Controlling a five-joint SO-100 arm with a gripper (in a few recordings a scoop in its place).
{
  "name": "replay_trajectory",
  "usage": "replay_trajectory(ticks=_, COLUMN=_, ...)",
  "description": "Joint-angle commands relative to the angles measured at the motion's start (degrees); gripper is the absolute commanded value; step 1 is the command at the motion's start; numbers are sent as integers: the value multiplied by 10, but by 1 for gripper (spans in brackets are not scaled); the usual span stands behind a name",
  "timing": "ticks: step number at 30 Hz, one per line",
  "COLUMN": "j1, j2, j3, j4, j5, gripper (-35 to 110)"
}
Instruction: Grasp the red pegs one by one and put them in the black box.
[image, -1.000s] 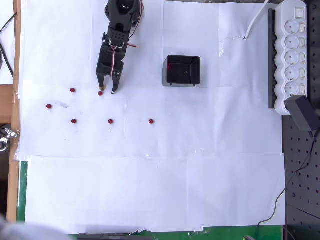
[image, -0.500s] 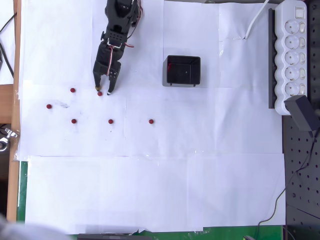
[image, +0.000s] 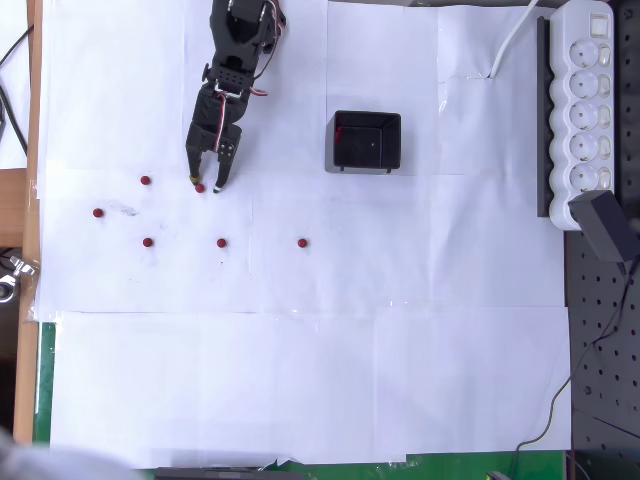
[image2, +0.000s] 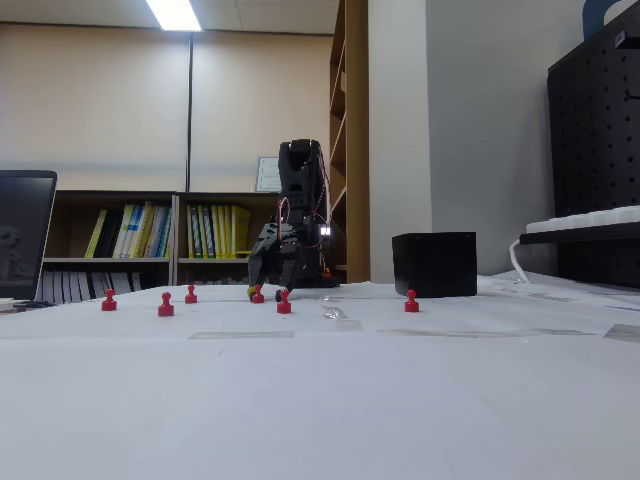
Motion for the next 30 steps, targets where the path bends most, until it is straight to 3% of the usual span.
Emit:
replay_trajectory(ticks=1, j1=14, j2=24, j3=25, j4=-13, j5=-4, gripper=14)
replay_trajectory(ticks=22, j1=19, j2=45, j3=39, j4=-8, j5=-5, gripper=13)
replay_trajectory(ticks=30, j1=15, j2=17, j3=34, j4=25, j5=-11, gripper=0)
